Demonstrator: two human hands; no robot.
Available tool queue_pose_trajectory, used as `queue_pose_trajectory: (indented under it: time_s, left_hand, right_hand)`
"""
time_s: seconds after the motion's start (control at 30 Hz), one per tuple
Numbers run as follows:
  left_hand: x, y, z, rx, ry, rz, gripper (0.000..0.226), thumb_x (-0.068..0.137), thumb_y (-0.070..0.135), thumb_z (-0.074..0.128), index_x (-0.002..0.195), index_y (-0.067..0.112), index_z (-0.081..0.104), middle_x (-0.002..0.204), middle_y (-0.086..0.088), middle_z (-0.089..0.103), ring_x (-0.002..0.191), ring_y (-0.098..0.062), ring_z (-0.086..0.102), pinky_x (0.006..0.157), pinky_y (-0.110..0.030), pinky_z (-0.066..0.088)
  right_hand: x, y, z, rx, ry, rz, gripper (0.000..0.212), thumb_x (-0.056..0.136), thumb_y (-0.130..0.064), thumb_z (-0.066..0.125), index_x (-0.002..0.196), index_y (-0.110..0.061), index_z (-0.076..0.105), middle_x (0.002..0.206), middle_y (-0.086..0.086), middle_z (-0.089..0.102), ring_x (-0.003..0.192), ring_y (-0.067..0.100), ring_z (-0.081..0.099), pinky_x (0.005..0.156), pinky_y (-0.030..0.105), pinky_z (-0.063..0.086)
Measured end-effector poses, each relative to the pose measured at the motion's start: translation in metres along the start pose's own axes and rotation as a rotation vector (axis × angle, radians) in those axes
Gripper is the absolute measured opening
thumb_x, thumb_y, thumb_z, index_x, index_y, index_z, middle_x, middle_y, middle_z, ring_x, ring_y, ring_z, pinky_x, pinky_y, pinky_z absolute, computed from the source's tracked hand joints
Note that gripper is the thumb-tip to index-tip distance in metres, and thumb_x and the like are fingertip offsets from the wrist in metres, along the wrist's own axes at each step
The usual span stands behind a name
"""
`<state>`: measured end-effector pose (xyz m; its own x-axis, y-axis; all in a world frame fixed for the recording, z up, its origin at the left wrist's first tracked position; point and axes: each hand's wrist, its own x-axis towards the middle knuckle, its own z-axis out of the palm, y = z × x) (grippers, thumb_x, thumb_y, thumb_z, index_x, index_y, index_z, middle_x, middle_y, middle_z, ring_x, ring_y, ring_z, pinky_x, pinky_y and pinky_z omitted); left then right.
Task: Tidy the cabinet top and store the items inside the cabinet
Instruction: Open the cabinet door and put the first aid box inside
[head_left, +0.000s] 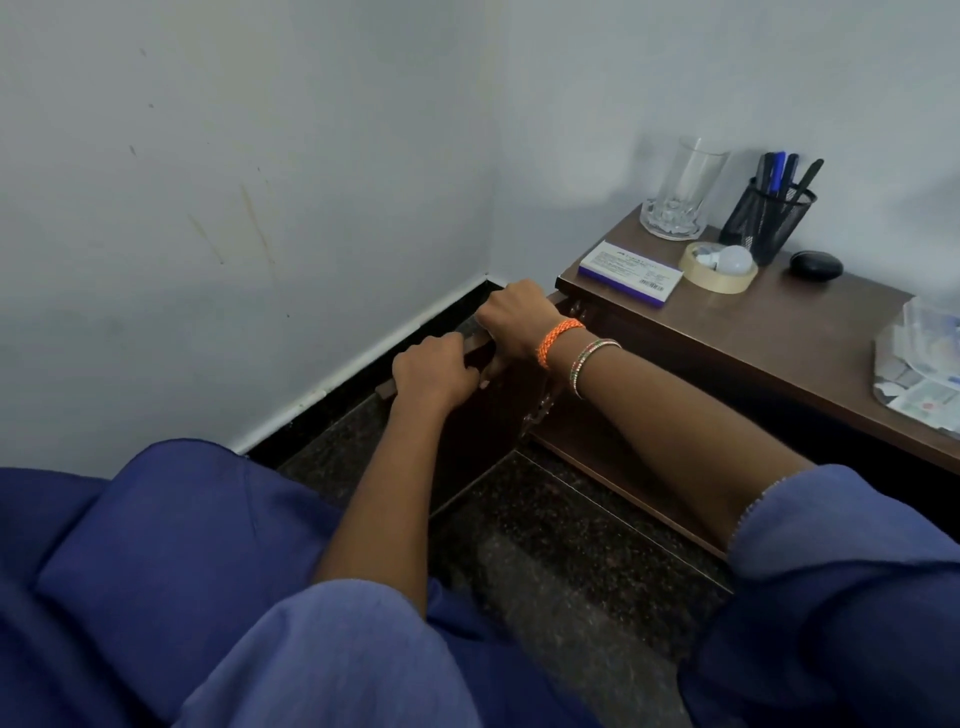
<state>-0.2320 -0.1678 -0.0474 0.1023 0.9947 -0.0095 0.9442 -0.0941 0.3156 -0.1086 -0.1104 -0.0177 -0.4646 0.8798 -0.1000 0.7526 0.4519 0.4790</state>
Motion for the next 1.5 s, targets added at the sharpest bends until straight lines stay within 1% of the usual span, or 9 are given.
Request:
queue_pose_trajectory:
  time_s: [0.2,0.43,0.53,0.67,0.8,0.97,1.13,1.33,1.5]
  left_hand:
    - [0.004,0.009,0.002,-0.018,0.004,-0.005,0.029,0.084,0.031,0.06,0.106,0.015,0.054,0.108,-0.009,0.061,0.1,-0.03,0.059,0.074,-0.035,0.038]
    - [0.011,0.025,0.001,-0.084,-0.03,-0.129,0.027,0.082,0.024,0.064,0.107,0.017,0.055,0.113,-0.007,0.061,0.107,-0.028,0.057,0.085,-0.038,0.04]
    - [0.016,0.033,0.0,-0.154,-0.032,-0.17,0.026,0.083,0.017,0.061,0.109,0.017,0.055,0.115,-0.007,0.06,0.11,-0.028,0.056,0.09,-0.041,0.039]
    - [0.02,0.034,0.0,-0.231,0.071,-0.149,0.015,0.086,0.013,0.056,0.1,0.018,0.056,0.11,-0.008,0.061,0.104,-0.03,0.057,0.087,-0.042,0.042]
    - [0.021,0.037,-0.001,-0.349,0.193,-0.095,0.018,0.083,0.025,0.067,0.1,0.022,0.062,0.104,0.0,0.066,0.101,-0.025,0.06,0.091,-0.042,0.044]
    - [0.02,0.077,-0.014,-0.583,0.382,0.156,0.019,0.087,0.027,0.062,0.105,0.02,0.062,0.104,0.004,0.068,0.097,-0.017,0.063,0.086,-0.041,0.05]
    - [0.011,0.135,-0.012,-0.91,0.287,0.391,0.031,0.087,0.025,0.062,0.116,0.019,0.058,0.113,0.002,0.065,0.101,-0.014,0.061,0.089,-0.037,0.052]
    - [-0.015,0.207,0.001,-0.981,0.13,0.675,0.046,0.087,0.027,0.064,0.13,0.016,0.05,0.127,0.003,0.057,0.117,-0.006,0.05,0.099,-0.028,0.044]
    - [-0.028,0.263,0.023,-0.865,-0.17,0.784,0.052,0.088,0.03,0.063,0.135,0.02,0.044,0.139,0.002,0.049,0.128,-0.007,0.044,0.105,-0.037,0.042]
  right_hand:
    - [-0.001,0.001,0.007,0.012,0.044,0.011,0.063,0.062,-0.069,0.07,0.089,-0.013,0.062,0.084,0.004,0.064,0.066,0.019,0.044,0.058,0.031,0.038]
    - [-0.004,0.0,0.022,0.1,0.108,0.018,0.059,0.07,-0.064,0.067,0.099,-0.014,0.058,0.088,0.003,0.064,0.076,0.021,0.061,0.062,0.031,0.042]
    - [-0.012,-0.001,0.033,0.224,0.163,0.061,0.05,0.076,-0.054,0.064,0.107,-0.015,0.056,0.099,0.004,0.062,0.091,0.023,0.06,0.076,0.035,0.045]
    - [-0.04,-0.001,0.047,0.503,0.388,0.094,0.04,0.082,-0.036,0.064,0.118,-0.019,0.057,0.115,0.002,0.061,0.111,0.02,0.054,0.096,0.036,0.045]
    - [-0.072,0.013,0.056,0.728,0.588,0.268,0.018,0.088,-0.019,0.058,0.105,-0.018,0.064,0.106,-0.001,0.063,0.099,0.012,0.055,0.083,0.032,0.052]
    - [-0.097,0.036,0.037,0.925,0.795,0.479,0.013,0.086,-0.013,0.06,0.097,-0.013,0.067,0.094,-0.004,0.067,0.088,0.009,0.061,0.08,0.031,0.053]
    - [-0.142,0.06,0.005,1.057,1.013,0.677,0.016,0.086,-0.008,0.06,0.1,-0.012,0.066,0.085,-0.008,0.065,0.079,-0.004,0.061,0.073,0.006,0.046]
    - [-0.237,0.112,-0.011,0.964,1.203,0.88,0.014,0.085,-0.009,0.059,0.095,-0.011,0.068,0.085,-0.006,0.068,0.078,0.001,0.063,0.074,0.01,0.047]
    - [-0.33,0.15,0.023,0.792,1.302,1.227,0.015,0.083,-0.013,0.055,0.09,-0.013,0.068,0.084,-0.004,0.068,0.077,-0.002,0.06,0.076,0.01,0.044]
